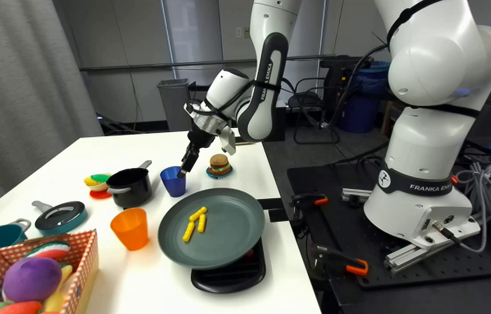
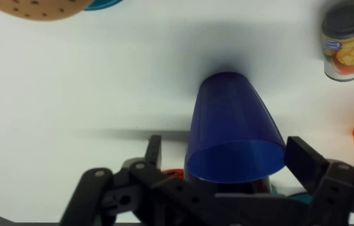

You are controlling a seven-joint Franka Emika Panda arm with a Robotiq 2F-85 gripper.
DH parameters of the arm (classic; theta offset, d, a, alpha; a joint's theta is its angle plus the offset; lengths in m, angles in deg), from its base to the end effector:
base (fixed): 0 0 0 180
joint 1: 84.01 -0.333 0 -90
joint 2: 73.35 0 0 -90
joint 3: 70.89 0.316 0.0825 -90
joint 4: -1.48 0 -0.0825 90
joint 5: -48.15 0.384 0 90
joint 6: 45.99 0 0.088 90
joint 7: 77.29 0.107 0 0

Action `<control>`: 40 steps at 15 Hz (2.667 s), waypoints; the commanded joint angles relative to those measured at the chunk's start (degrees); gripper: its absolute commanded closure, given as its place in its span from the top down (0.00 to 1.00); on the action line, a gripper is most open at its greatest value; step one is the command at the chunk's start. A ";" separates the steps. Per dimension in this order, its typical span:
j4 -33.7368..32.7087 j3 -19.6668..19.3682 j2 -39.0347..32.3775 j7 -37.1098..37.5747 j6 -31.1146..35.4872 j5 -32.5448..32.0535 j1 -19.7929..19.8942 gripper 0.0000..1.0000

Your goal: Pour the contents in the cup on the tray

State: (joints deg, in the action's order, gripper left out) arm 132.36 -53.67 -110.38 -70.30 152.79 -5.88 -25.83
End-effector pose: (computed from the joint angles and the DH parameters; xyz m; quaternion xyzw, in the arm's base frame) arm 0.4519 -0.2595 0.1517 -0.9530 -0.0194 -0.3025 0.0014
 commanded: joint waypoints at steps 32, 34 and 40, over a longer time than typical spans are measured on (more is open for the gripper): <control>-5.56 4.01 -5.44 -2.69 -3.92 -0.92 0.78 0.55; -5.64 3.89 -5.47 -2.73 -3.93 -0.89 0.68 0.53; -4.51 3.38 -3.45 -2.44 -3.53 -0.55 0.14 0.50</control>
State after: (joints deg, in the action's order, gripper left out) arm 127.89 -50.48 -114.62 -72.36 149.68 -5.88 -25.93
